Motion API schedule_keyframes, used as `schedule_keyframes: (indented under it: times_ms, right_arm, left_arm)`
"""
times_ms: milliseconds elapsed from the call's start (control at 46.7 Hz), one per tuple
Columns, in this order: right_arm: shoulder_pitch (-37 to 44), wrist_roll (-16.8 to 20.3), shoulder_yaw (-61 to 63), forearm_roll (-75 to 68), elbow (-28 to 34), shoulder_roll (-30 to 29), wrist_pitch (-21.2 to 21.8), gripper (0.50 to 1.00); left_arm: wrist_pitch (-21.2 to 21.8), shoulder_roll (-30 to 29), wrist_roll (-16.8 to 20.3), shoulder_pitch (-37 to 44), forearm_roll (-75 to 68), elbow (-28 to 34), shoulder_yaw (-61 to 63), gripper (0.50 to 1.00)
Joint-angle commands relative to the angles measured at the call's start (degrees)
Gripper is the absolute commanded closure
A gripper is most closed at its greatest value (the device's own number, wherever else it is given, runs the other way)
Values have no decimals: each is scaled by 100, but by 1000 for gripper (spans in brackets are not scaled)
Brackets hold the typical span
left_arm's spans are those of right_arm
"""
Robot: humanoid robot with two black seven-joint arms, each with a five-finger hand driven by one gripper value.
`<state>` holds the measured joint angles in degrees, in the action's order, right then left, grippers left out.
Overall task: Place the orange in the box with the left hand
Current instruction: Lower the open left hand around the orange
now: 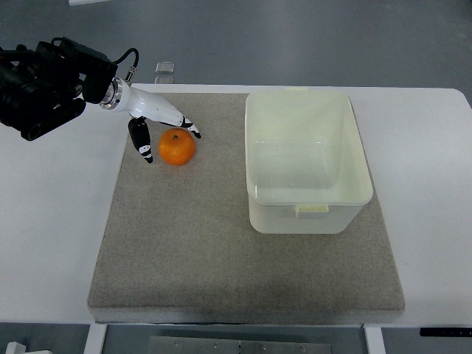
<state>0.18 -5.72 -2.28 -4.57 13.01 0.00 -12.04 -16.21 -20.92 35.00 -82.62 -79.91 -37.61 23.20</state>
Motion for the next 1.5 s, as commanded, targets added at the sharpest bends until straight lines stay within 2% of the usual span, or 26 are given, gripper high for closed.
schedule_keyframes:
  times_ms: [0,128,407,621,792,899,1049,1177,1327,1412,1476]
  right_arm:
    - [0,1,0,0,0,0,0,556]
    - [0,1,0,0,0,0,0,556]
    - [0,1,0,0,0,0,0,556]
    - [0,1,0,0,0,0,0,556]
    - [0,1,0,0,0,0,0,556]
    - [0,1,0,0,0,0,0,556]
    - [0,1,0,0,0,0,0,556]
    - [0,1,0,0,0,0,0,556]
    - [0,1,0,0,0,0,0,556]
    - [0,-8,0,0,0,0,0,556]
    - [0,1,0,0,0,0,0,556]
  left_arm:
    - [3,1,0,27,-15,0,1,516]
    - [21,9,0,71,-33,8,44,516]
    - [460,62,0,115,11,26,273,512]
    - [487,80,0,141,64,17,264,512]
    - [504,80,0,132,116,26,229,546]
    - [574,89,0,132,125,87,220,606]
    - [908,115,0,159,108,114,255,596]
    - [935,115,0,238,99,123,264,598]
    - [944,115,0,308,99,87,255,572]
    - [944,115,0,308,108,105,255,576]
    - [944,115,0,308,108,114,255,604]
